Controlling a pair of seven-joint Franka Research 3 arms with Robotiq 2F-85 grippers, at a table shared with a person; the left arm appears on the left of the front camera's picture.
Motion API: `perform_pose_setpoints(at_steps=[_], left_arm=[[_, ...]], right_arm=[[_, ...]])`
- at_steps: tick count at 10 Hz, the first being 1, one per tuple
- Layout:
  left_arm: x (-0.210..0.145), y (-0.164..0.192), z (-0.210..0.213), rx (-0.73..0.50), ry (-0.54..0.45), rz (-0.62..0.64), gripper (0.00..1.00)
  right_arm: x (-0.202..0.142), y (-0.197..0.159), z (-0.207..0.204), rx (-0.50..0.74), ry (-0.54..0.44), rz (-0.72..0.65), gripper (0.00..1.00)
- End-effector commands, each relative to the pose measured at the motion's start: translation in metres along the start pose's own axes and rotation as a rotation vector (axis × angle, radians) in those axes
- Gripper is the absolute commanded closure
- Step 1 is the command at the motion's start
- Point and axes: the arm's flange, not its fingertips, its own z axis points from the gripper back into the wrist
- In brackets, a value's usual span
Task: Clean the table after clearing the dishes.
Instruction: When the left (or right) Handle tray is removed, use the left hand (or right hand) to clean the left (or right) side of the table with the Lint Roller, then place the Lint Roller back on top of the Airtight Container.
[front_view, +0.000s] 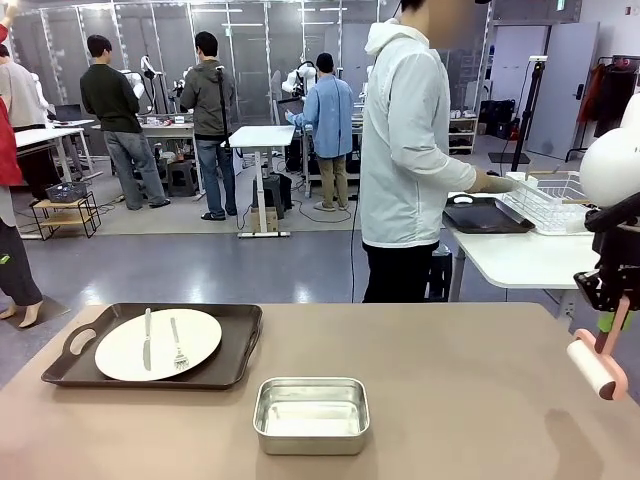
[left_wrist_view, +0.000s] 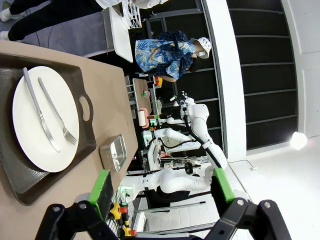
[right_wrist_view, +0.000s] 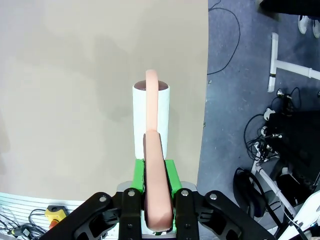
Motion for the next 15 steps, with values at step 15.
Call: perform_pose_setpoints(at_steps=[15], left_arm=[[-0.002,-0.001,0.002,0.002,0.001,0.000,0.00]], right_arm=[[-0.002,0.147,0.102,-0.050,-0.188,0.737,0.79]])
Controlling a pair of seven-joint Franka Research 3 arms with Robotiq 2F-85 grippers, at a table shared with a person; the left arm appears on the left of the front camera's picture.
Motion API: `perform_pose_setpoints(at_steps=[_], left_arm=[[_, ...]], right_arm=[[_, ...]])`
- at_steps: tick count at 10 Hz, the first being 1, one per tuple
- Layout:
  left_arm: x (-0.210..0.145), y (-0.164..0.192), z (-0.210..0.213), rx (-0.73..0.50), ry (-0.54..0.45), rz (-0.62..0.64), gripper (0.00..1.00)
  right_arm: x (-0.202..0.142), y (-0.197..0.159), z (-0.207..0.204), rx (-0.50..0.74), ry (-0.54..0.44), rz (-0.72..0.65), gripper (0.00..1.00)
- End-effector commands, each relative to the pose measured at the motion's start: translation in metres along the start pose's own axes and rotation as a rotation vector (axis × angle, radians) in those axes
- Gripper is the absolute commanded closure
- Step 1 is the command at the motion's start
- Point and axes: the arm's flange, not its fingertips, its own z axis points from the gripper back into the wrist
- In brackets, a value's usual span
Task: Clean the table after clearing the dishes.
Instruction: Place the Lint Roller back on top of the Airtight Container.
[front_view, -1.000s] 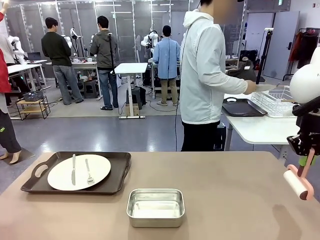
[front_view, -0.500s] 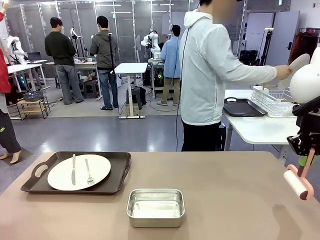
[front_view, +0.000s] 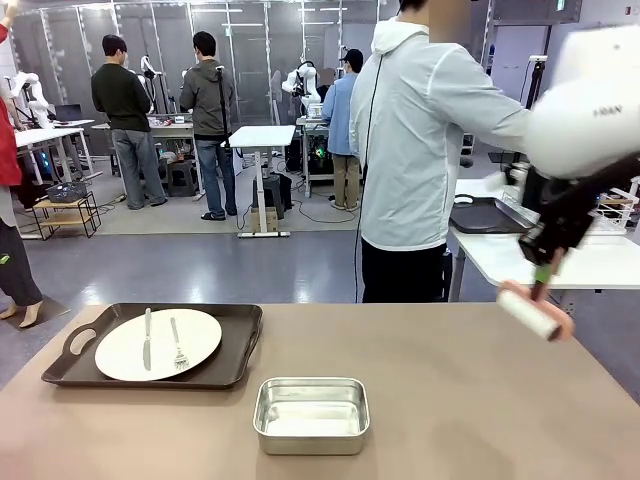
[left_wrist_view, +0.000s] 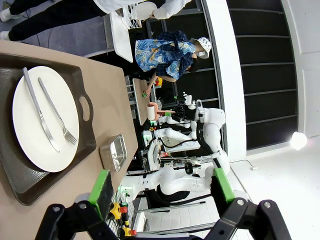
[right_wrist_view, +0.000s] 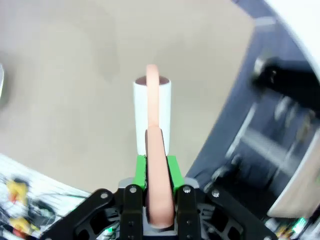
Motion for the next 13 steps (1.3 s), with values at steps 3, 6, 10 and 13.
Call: perform_pose_setpoints(at_steps=[3,6,10,13], left_arm=[[-0.002,-0.001,0.002,0.002,0.001,0.000,0.00],[-0.002,-0.001,0.002,0.002,0.001,0.000,0.00],[-0.002,-0.001,0.002,0.002,0.001,0.000,0.00],[-0.002,-0.001,0.002,0.002,0.001,0.000,0.00]], right_arm=[[0.088,0.112,0.030,0.175,-0.059,0.582,0.79],[0.129,0.202,0.025,0.293,-0.035,0.877,0.79],[0.141,0.271,-0.009,0.346,0.051,0.961,0.79],[0.134,0.272,-0.009,0.376,0.028,0.982,0.79]])
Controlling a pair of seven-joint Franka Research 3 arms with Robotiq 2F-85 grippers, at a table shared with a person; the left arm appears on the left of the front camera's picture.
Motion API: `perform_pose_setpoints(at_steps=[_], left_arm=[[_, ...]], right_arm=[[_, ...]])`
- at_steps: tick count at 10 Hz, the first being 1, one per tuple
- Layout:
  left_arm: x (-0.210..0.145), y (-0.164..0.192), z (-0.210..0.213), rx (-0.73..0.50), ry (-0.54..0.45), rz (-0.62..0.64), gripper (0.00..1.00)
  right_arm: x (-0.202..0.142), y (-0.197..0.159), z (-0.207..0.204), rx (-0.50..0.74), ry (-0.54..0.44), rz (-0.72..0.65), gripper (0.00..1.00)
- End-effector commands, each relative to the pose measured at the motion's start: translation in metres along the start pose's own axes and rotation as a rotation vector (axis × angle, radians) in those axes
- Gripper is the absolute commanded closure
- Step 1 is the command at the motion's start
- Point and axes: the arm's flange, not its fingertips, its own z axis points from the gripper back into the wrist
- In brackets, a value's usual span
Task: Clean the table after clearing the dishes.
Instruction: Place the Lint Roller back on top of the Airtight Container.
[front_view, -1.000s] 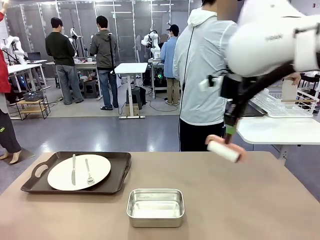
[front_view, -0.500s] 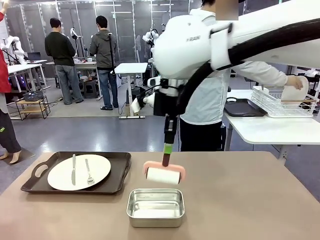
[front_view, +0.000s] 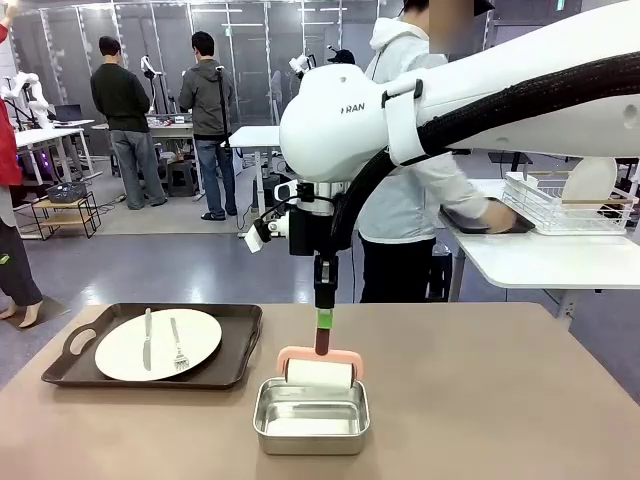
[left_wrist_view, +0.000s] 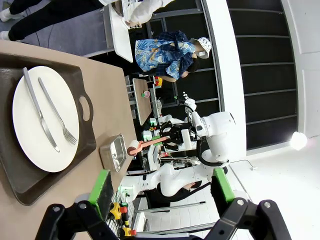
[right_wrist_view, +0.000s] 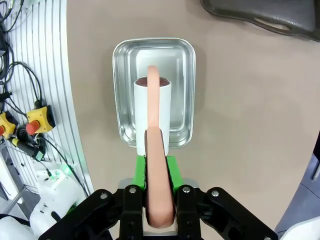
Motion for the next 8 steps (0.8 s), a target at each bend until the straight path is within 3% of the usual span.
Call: perform_pose_setpoints(at_steps=[1,4,8], left_arm=[[-0.002,-0.001,0.002,0.002,0.002,0.000,0.00],[-0.002,-0.001,0.002,0.002,0.002,0.000,0.00],[-0.002,-0.001,0.002,0.002,0.002,0.000,0.00]], right_arm=[[-0.002,0.006,0.009,0.002,-0.016,0.012,0.79],[0.000,0.001,0.005,-0.007,-0.006,0.000,0.79],[0.022,-0.030,-0.039,-0.010,0.068,-0.024,0.79]])
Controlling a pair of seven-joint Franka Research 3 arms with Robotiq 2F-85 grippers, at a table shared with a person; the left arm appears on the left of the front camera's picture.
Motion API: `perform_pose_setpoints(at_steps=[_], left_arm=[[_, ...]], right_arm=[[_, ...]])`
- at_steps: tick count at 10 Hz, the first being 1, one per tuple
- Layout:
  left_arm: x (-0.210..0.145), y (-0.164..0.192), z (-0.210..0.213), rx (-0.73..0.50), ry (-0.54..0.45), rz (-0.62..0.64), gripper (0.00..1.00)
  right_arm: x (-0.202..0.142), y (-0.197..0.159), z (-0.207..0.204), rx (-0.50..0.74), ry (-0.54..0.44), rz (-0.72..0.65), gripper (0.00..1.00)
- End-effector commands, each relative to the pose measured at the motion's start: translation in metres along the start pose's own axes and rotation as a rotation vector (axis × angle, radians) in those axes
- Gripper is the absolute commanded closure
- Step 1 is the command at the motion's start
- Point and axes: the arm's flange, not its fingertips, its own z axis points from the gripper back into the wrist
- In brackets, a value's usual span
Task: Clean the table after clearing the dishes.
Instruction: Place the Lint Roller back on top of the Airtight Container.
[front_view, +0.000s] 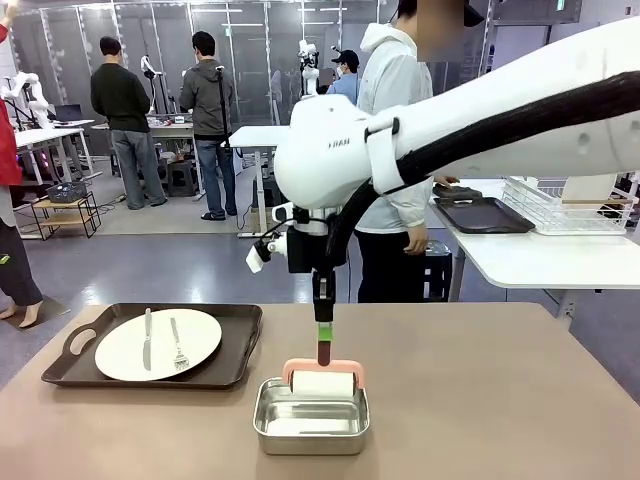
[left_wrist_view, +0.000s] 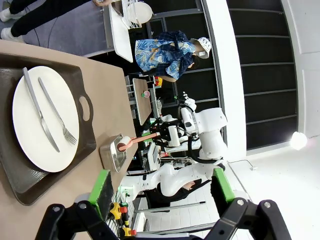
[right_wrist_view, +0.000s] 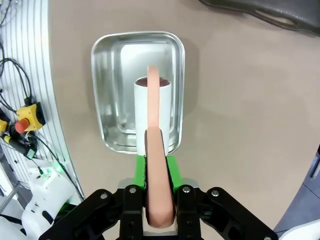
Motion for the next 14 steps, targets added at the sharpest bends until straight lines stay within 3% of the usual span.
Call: perform_pose_setpoints(at_steps=[1,10,13,14], left_arm=[[-0.002,-0.001,0.002,0.002,0.001,0.000,0.00],[-0.002,-0.001,0.002,0.002,0.001,0.000,0.00],[-0.002,-0.001,0.002,0.002,0.001,0.000,0.00],[-0.002,-0.001,0.002,0.002,0.001,0.000,0.00]], right_arm=[[0.016,-0.007,-0.011,0.024,0.011,-0.035,0.79],[0.033,-0.053,-0.060,0.048,0.017,0.008,0.79],[0.026,-0.054,-0.061,0.041,-0.020,0.012,0.79],[0.025,-0.052,-0.056,0.027,-0.026,0.021,0.56]])
